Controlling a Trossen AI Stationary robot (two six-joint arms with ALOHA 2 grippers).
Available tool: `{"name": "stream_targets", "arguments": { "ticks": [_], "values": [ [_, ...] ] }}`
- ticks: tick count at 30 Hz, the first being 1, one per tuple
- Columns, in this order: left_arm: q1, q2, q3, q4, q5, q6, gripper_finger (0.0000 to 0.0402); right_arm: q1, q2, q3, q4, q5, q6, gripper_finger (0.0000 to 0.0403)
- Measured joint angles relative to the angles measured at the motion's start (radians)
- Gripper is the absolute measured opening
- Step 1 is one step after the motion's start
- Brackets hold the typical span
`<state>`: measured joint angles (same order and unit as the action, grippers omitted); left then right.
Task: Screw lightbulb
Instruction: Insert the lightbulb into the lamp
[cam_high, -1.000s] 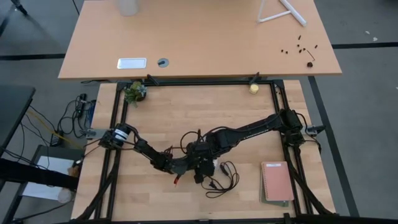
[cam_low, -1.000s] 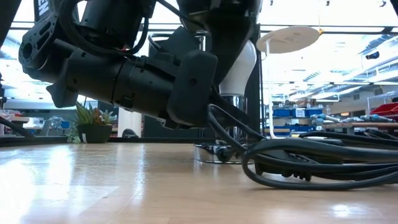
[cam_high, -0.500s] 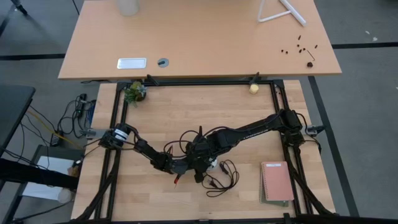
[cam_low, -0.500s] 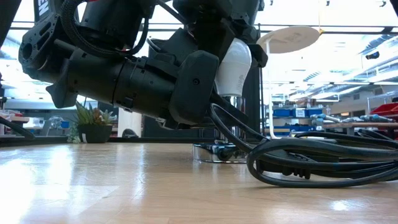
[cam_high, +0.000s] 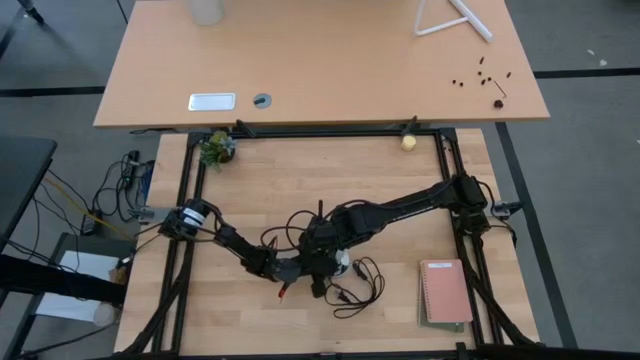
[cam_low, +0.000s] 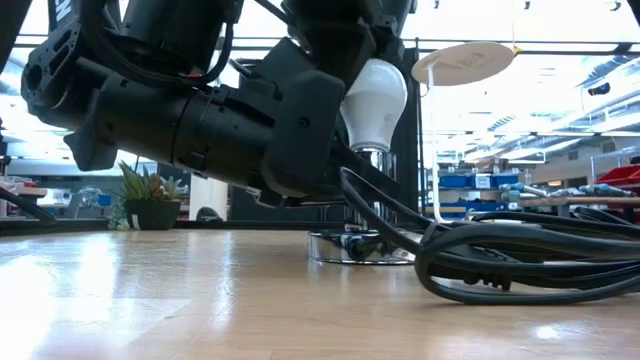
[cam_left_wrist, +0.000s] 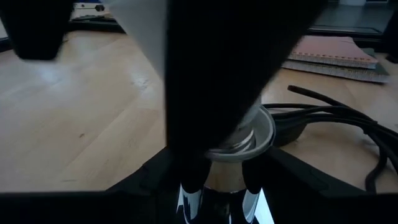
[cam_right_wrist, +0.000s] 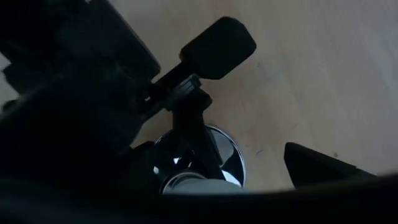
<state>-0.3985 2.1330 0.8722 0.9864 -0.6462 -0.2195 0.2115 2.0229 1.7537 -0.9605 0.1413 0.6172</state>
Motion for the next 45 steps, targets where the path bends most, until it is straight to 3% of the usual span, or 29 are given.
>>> {"name": "stream_targets", "arguments": {
  "ticks": [12,18,22,27,30,33,45],
  "values": [
    [0.001,-0.002,0.001,-0.012,-0.006,-0.005,0.0191,0.009,-0.011,0.06,-0.053,-0.001,-0.023,0.0374],
    [0.005,-0.002,0.005,-0.029,-0.006,-0.021,0.0191,0.022,-0.108,0.071,-0.074,0.017,-0.016,0.0374],
    [0.005,-0.002,0.005,-0.036,-0.007,-0.021,0.0191,0.053,-0.186,0.07,-0.173,0.114,0.001,0.0374],
    [0.005,-0.002,0.004,-0.037,-0.007,-0.013,0.0191,0.134,-0.256,0.052,-0.382,0.327,0.073,0.0374],
    [0.005,-0.002,0.003,-0.037,-0.003,0.001,0.0191,0.197,-0.273,-0.016,-0.419,0.421,0.148,0.0374],
    [0.005,-0.002,0.003,-0.037,0.004,-0.002,0.0193,0.264,-0.284,-0.118,-0.376,0.449,0.191,0.0374],
    [-0.007,0.004,-0.001,-0.051,0.029,-0.029,0.0271,0.391,-0.359,-0.594,0.141,0.551,0.254,0.0374]
  ]
}}
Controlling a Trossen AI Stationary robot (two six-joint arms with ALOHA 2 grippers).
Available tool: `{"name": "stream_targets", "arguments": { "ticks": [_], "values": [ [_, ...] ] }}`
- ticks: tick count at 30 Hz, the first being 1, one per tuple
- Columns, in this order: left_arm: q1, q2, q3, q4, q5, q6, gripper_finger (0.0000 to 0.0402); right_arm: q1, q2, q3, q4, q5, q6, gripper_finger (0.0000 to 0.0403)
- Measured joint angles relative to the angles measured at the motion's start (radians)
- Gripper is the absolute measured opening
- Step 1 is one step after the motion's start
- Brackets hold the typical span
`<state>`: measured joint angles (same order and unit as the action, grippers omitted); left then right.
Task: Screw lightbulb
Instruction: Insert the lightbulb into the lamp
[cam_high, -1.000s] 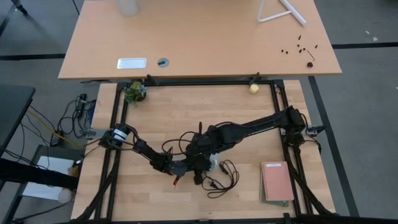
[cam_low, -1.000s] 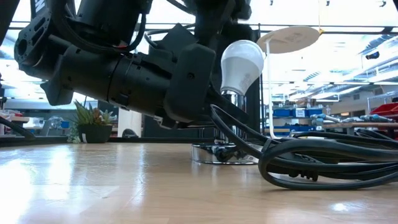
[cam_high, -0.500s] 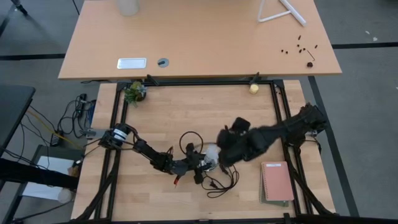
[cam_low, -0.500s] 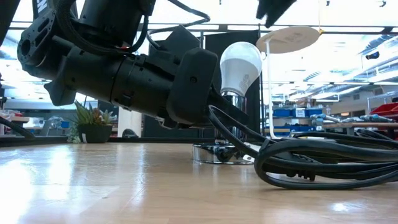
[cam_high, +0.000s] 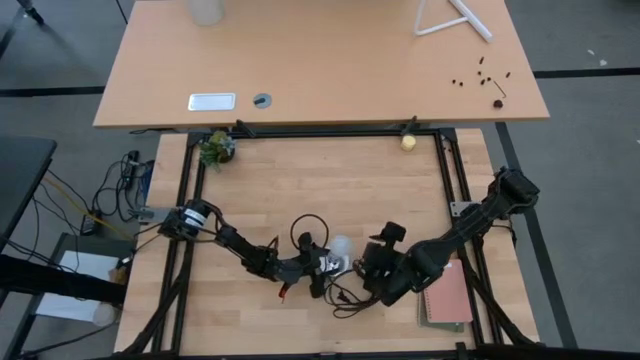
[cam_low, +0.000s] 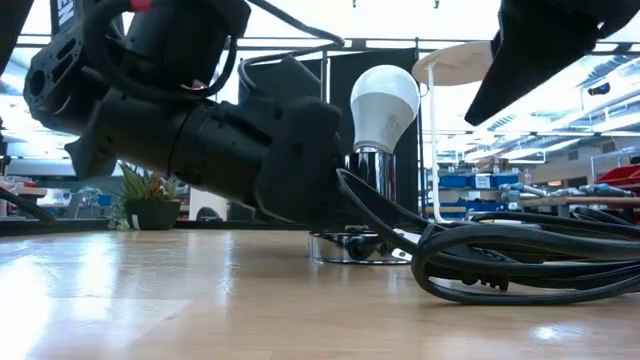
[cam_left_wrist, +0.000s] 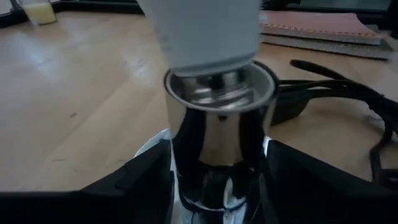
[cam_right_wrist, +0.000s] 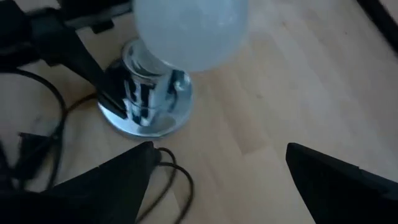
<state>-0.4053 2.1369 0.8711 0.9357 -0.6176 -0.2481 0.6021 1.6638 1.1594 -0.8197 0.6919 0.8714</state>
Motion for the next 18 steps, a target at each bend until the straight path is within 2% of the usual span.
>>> {"name": "stream_targets", "arguments": {
  "ticks": [6,11,18],
  "values": [
    [-0.03,-0.015,0.0,0.012,-0.029,0.008,0.0274,0.018,-0.041,-0.193,0.316,0.057,-0.063,0.0374],
    [-0.064,-0.053,0.001,0.006,-0.099,0.063,0.0274,0.019,-0.041,-0.321,0.617,0.096,-0.131,0.0374],
    [-0.077,-0.062,0.017,0.009,-0.107,0.063,0.0273,0.019,-0.041,-0.384,0.86,0.102,-0.266,0.0374]
  ]
}}
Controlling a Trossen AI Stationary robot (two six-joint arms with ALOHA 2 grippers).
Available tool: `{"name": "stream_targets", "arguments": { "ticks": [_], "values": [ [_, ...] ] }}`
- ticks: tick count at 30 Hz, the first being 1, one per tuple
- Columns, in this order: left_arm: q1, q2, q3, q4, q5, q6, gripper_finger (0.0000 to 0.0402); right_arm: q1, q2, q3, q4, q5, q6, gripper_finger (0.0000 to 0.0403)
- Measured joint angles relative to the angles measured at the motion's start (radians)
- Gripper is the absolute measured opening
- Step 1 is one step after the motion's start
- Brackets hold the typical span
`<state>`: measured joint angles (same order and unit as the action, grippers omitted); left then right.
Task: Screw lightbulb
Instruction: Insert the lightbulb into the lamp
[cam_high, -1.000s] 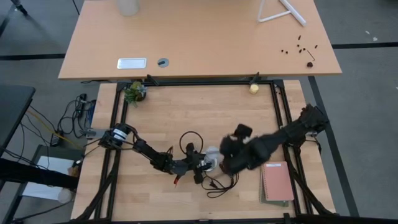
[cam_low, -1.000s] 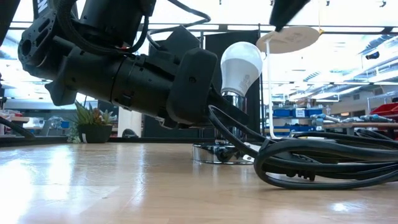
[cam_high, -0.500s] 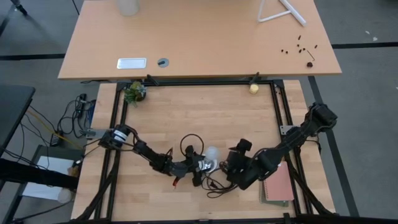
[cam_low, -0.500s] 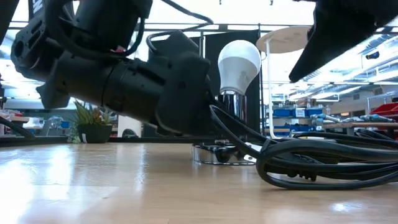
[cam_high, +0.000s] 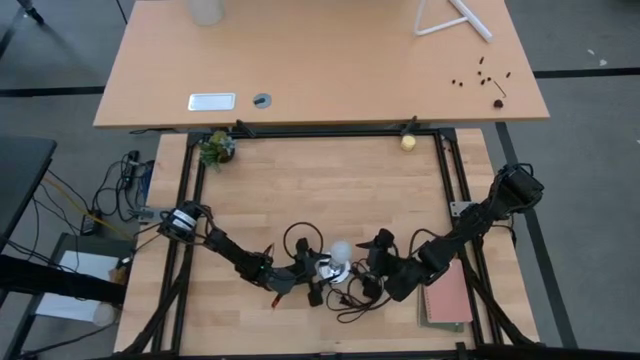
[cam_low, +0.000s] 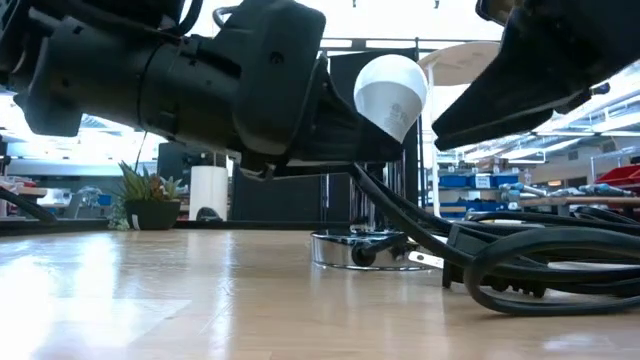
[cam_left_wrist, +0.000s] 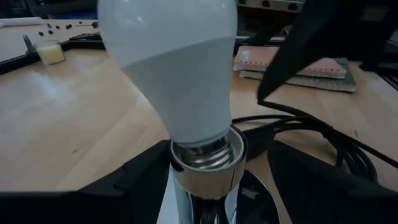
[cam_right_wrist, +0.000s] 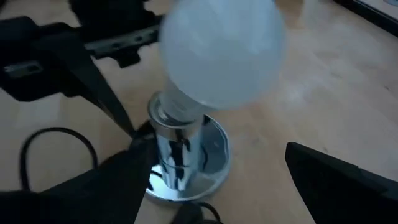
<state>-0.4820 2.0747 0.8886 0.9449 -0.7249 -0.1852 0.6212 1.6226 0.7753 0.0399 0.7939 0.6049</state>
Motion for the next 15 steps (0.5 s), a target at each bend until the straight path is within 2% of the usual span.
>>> {"name": "stream_targets", "arguments": {
  "ticks": [5,15],
  "values": [
    [0.0,0.0,0.01,-0.001,-0.002,-0.002,0.0273,-0.002,0.0,-0.005,0.049,-0.022,-0.04,0.0374],
    [0.002,0.0,0.01,0.008,-0.091,0.015,0.0273,-0.036,0.0,-0.04,-0.021,0.112,-0.004,0.0374]
  ]
}}
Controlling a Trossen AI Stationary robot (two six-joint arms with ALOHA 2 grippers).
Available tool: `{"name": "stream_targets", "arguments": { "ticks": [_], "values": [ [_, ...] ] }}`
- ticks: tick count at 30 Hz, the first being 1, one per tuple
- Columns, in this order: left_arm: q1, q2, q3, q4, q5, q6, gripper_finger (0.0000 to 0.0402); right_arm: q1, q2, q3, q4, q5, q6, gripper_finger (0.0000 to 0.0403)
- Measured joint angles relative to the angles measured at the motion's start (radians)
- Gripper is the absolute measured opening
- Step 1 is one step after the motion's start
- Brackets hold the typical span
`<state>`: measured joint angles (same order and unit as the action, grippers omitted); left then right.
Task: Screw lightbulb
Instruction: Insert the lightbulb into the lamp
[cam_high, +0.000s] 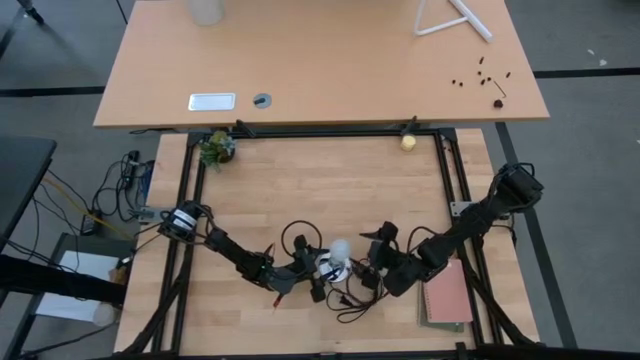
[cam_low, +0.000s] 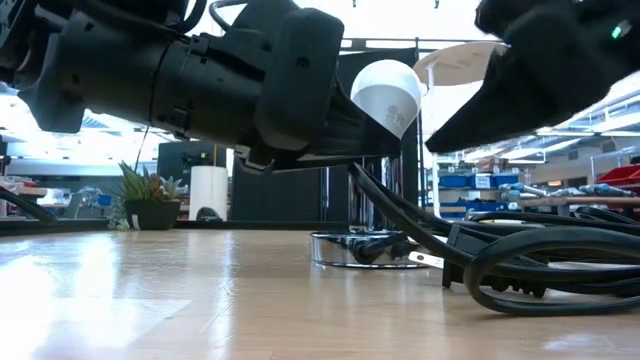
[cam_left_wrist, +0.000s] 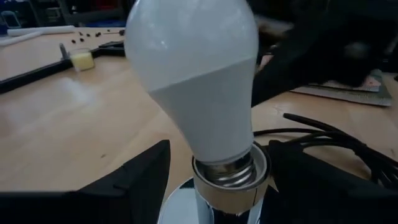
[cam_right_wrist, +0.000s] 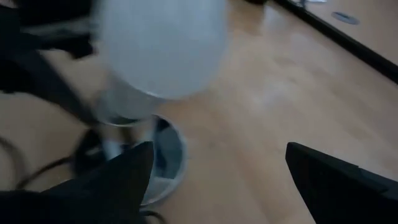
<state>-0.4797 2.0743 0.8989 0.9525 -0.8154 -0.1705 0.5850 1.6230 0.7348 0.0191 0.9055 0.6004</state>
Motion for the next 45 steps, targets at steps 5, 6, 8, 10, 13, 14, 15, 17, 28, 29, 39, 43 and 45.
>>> {"name": "stream_targets", "arguments": {
  "ticks": [5,6,8,10,13,14,15,17,28,29,39,43,45],
  "values": [
    [0.0,0.0,0.0,0.001,0.002,0.012,0.0273,-0.053,0.0,-0.022,0.002,0.015,0.019,0.0374],
    [0.0,0.0,0.0,0.001,0.003,0.017,0.0273,-0.065,0.0,-0.023,0.004,0.007,0.01,0.0374],
    [0.0,0.0,0.0,0.002,0.003,0.036,0.0273,-0.085,0.0,-0.023,0.031,-0.036,-0.022,0.0374],
    [0.001,0.0,0.0,0.013,0.005,0.045,0.0273,-0.1,0.0,-0.023,0.079,-0.078,-0.063,0.0374],
    [0.002,-0.001,0.0,0.06,0.006,0.086,0.0273,-0.108,0.0,-0.023,0.127,-0.089,-0.107,0.0374],
    [0.002,-0.001,0.0,0.076,0.006,0.1,0.0273,-0.108,0.0,-0.023,0.139,-0.084,-0.12,0.0374],
    [0.002,-0.001,0.0,0.09,0.006,0.119,0.0273,-0.108,0.0,-0.023,0.146,-0.078,-0.129,0.0374],
    [0.002,-0.001,0.0,0.12,0.006,0.145,0.027,-0.106,0.0,-0.023,0.158,-0.072,-0.138,0.0374],
    [-0.001,-0.001,0.001,0.118,0.004,0.163,0.025,-0.082,0.0,-0.012,0.17,-0.067,-0.145,0.0374],
    [-0.002,-0.001,0.001,0.118,0.004,0.163,0.025,-0.082,-0.001,-0.009,0.169,-0.083,-0.149,0.0374],
    [-0.027,-0.001,0.001,0.068,-0.036,0.134,0.025,-0.085,-0.002,0.012,0.158,-0.111,-0.159,0.0374],
    [-0.03,-0.001,0.001,0.07,-0.04,0.133,0.025,-0.085,-0.005,0.012,0.138,-0.1,-0.153,0.0374],
    [-0.036,-0.001,0.001,0.07,-0.053,0.133,0.025,-0.085,-0.013,0.012,0.127,-0.098,-0.148,0.0374]
  ]
}}
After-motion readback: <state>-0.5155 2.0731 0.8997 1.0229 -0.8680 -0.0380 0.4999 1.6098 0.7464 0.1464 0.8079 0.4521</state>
